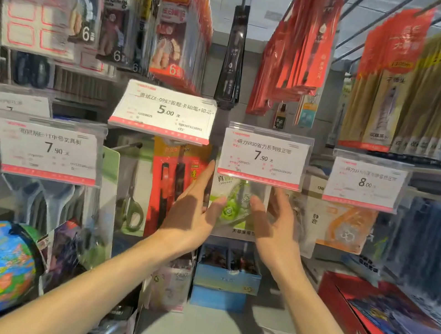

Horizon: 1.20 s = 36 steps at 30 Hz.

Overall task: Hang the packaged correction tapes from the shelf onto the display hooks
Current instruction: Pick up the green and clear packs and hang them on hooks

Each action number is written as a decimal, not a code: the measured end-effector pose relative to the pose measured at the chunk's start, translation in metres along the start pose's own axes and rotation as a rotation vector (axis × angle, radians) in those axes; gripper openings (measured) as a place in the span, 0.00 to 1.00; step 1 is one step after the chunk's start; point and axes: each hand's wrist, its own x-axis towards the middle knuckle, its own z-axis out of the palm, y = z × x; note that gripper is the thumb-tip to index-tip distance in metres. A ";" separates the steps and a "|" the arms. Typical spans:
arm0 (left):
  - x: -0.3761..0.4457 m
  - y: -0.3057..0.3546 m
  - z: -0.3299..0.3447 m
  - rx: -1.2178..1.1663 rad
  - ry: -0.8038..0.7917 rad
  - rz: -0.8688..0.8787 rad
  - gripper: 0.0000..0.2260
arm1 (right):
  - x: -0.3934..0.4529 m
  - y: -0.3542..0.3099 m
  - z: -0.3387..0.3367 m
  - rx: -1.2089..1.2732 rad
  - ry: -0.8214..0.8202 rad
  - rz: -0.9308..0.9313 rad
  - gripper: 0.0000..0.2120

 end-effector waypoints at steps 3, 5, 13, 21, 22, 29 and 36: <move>-0.001 0.000 0.001 -0.069 -0.009 0.012 0.31 | 0.005 0.002 -0.002 0.008 -0.007 -0.021 0.27; -0.005 0.004 -0.003 -0.100 -0.013 -0.005 0.29 | 0.002 0.001 -0.005 0.001 -0.022 0.016 0.28; -0.051 0.001 -0.018 -0.054 0.093 -0.038 0.13 | -0.026 -0.002 -0.035 0.162 0.016 0.102 0.11; -0.096 -0.019 0.001 -0.101 -0.010 -0.120 0.08 | -0.085 0.013 -0.072 0.285 0.044 0.247 0.05; -0.099 -0.023 0.008 -0.081 -0.064 -0.125 0.07 | -0.094 0.017 -0.075 0.273 0.050 0.252 0.06; -0.087 -0.057 0.084 0.122 -0.464 -0.176 0.06 | -0.158 0.068 -0.083 -0.011 0.088 0.402 0.07; -0.071 -0.093 0.170 0.262 -0.775 -0.133 0.10 | -0.183 0.116 -0.072 -0.632 -0.072 0.498 0.12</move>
